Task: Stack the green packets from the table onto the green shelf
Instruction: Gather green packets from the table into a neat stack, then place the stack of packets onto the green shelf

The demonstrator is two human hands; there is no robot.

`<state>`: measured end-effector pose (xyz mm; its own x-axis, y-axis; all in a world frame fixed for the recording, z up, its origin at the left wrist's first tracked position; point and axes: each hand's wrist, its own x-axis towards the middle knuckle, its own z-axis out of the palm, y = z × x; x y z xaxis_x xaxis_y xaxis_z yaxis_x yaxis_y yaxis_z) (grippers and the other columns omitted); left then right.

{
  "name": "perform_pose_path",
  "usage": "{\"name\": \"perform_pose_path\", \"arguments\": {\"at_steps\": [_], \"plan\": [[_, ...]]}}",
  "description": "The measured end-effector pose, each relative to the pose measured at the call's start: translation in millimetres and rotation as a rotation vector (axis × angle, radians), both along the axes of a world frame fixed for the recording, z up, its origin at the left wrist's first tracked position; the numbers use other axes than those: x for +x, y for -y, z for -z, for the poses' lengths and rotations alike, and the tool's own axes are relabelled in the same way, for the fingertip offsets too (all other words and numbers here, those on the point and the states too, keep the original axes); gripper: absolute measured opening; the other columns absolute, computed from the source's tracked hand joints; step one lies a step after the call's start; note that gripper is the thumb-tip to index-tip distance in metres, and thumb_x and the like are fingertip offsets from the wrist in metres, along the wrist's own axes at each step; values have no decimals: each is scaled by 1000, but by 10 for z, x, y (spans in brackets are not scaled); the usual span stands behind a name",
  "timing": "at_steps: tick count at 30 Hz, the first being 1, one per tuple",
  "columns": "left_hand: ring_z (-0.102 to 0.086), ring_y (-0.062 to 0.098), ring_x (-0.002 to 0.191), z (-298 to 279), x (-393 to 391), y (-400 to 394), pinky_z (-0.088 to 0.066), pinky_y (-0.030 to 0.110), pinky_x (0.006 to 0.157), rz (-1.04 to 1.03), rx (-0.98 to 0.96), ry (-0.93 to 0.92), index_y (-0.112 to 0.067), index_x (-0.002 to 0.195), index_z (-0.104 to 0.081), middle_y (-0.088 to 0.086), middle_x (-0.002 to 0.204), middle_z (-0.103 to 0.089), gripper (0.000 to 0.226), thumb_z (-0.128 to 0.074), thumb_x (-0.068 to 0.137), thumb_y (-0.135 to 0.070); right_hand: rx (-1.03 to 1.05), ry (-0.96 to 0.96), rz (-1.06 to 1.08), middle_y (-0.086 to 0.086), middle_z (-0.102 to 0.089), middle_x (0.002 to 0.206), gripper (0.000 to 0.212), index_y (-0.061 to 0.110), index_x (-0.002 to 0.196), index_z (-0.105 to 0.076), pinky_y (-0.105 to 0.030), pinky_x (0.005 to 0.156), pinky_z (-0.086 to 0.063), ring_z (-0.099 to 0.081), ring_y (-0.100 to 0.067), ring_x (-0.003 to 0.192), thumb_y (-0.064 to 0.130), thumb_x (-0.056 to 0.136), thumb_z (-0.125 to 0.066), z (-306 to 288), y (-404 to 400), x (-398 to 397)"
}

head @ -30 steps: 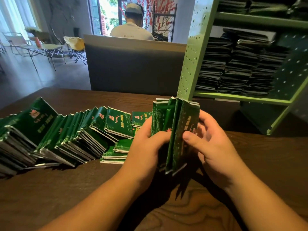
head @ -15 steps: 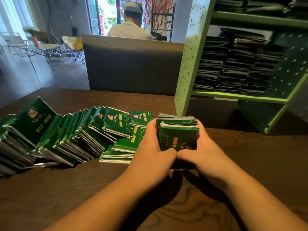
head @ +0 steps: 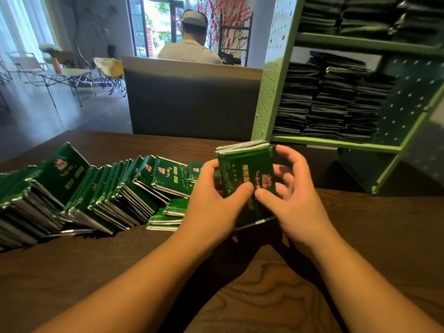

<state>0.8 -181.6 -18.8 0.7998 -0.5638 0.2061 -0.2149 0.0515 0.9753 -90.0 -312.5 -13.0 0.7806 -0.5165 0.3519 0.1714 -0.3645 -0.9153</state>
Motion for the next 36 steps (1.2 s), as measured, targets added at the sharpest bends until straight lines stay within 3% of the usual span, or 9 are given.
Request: {"name": "perform_pose_path", "arguments": {"at_steps": [4,7,10,12,16,20,24,28,36], "plan": [[-77,20,84,-362,-84,14,-63,36,67,-24,-137,-350,-15,120,-58,3,93,-79,33,-71,91,-13,-459,153,105,5,-43,140,53,38,118,-52,-33,100,-53,-51,-7,128,7,79,-70,-201,-118,-185],[-75,28,93,-662,-123,-2,-59,48,82,38,-96,-501,-12,119,-64,13,103,-78,37,-72,85,-25,-988,109,80,-9,-36,152,55,21,119,-59,-43,116,-37,-32,-25,147,13,67,-72,-363,-157,-353],[-74,27,99,-954,-222,-1,-55,42,89,120,-33,-575,-16,113,-70,12,104,-78,27,-66,91,-30,-1217,79,130,-14,-43,149,70,21,129,-50,-61,109,-40,-31,-39,148,12,68,-83,-502,-120,-465],[-74,27,100,-1122,-310,32,-55,41,92,175,4,-627,-17,116,-70,12,105,-78,30,-65,92,-33,-1235,154,198,-16,-52,140,65,21,131,-47,-63,103,-44,-40,-42,142,9,77,-82,-609,-79,-509],[-73,20,62,-1511,-525,124,-59,28,54,327,10,-653,-10,107,-70,9,76,-76,24,-64,95,-31,-1333,293,300,-14,-62,121,46,15,127,-55,-53,93,-50,-56,-39,119,6,88,-77,-957,60,-685],[-73,19,68,-1819,-639,218,-58,27,60,395,93,-541,-14,111,-71,6,78,-76,39,-68,91,-48,-1455,274,325,-15,-62,119,41,13,129,-54,-46,79,-57,-59,-35,110,10,92,-71,-1352,216,-929],[-62,16,68,-2057,-725,278,-51,27,61,395,113,-442,-16,99,-68,1,65,-68,62,-51,88,-75,-1476,370,437,-17,-62,114,34,14,125,-53,-42,75,-56,-60,-36,103,15,93,-64,-1719,367,-1125],[-63,21,71,-2211,-679,320,-50,32,67,407,94,-432,-17,112,-60,7,86,-68,60,-44,93,-72,-1359,396,538,-17,-59,115,50,12,123,-56,-39,80,-50,-57,-36,102,7,77,-76,-2034,626,-1176],[-63,19,70,-2297,-484,376,-48,33,66,413,138,-362,-18,111,-63,6,87,-68,50,-41,99,-60,-1091,298,704,-11,-55,117,60,18,122,-58,-52,81,-56,-55,-35,104,-12,73,-73,-2561,1230,-779]]}}
